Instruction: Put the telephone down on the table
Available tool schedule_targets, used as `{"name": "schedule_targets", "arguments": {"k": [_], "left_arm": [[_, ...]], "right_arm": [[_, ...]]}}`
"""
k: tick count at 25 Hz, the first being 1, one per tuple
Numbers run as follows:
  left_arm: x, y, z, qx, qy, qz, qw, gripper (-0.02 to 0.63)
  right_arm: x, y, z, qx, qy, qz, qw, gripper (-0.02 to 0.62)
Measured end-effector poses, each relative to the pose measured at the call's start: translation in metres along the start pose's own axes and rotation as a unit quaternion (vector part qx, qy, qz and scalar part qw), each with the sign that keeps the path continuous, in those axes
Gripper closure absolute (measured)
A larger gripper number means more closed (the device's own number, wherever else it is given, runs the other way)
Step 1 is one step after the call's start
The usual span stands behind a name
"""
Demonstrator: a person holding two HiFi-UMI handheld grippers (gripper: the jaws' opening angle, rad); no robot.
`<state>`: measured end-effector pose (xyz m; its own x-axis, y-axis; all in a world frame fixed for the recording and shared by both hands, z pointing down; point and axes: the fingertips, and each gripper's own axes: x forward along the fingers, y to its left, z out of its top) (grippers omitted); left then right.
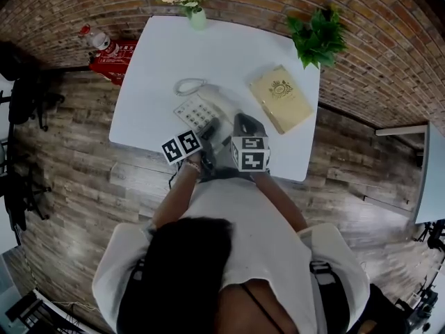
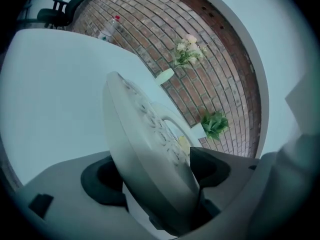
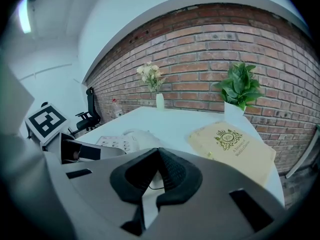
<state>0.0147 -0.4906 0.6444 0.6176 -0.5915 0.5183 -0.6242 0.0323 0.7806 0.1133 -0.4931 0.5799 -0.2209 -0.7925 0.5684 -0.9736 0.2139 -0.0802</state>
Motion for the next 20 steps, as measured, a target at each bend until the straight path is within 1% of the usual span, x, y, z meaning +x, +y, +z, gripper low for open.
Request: {"name": "schedule_targets", "arguments": {"k": [5,8,10,12,14,20], "left_arm": [[-0.005,-0.002,0.001,0.013,-0.008,0.051,0.9986,0.221],[-0.003,-0.005,0.002,0.019,0.012,0.065,0.9976,0.218],[-0.005,-0.007,0.006,0.034,0.029,0.075,0.9962,0.219],[-0.007,-0.01,0.008,0.054,0.035,0.081,0.9946,0.219],[-0.008,-0.009,0.009,0.059,0.032,0.084,0.9942,0.219],[-0.016,0.0,0.008,0.048,0.008,0.096,0.9942,0.214]], "right_arm": [[0.0,-0.005,-0.001,0.014,0.001,-0.004,1.0,0.571],[0.001,-0.008,0.0,0.015,-0.008,0.002,1.0,0.571],[0.002,-0.007,-0.001,0.02,-0.008,0.009,1.0,0.571],[0.002,-0.008,-0.003,0.026,-0.008,0.009,1.0,0.571],[0.003,-0.008,-0.003,0.028,-0.007,0.009,1.0,0.571],[0.008,-0.005,0.0,0.024,-0.006,0.014,1.0,0.571]]}}
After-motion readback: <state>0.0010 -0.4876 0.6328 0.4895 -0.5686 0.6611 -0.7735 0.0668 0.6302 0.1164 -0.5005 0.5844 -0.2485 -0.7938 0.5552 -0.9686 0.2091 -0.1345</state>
